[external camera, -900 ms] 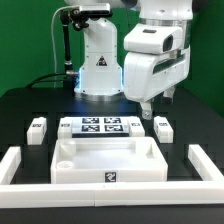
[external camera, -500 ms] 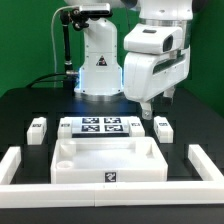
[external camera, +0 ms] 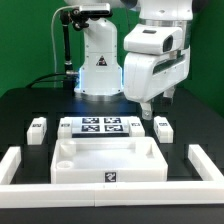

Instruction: Assemble desk

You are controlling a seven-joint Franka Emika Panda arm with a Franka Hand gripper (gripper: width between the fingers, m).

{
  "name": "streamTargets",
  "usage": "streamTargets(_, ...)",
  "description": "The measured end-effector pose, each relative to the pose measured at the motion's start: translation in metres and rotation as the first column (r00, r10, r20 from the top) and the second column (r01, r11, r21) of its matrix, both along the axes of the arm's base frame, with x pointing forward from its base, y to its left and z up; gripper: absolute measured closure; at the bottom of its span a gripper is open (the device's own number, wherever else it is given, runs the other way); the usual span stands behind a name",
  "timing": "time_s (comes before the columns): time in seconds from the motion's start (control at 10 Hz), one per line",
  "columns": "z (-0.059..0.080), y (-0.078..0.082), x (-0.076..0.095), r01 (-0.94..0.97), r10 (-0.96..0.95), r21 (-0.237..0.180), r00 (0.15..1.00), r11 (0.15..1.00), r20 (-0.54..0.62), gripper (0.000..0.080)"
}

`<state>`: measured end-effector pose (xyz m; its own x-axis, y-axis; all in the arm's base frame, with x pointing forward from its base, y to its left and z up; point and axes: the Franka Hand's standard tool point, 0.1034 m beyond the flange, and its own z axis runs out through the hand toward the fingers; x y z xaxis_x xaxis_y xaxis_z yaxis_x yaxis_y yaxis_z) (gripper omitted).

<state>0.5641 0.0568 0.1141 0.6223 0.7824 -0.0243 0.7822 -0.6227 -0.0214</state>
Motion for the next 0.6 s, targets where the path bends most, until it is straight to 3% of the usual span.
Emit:
streamTargets(0.3, -0.001, -0.001, -0.001, 0.001, -0.001, -0.001, 1.0, 1.0, -0.002, 0.015)
streamTargets(0.6, -0.01, -0.04, -0.036, -0.235, 0.236, 0.005, 0.972, 0.972, -0.019, 0.015)
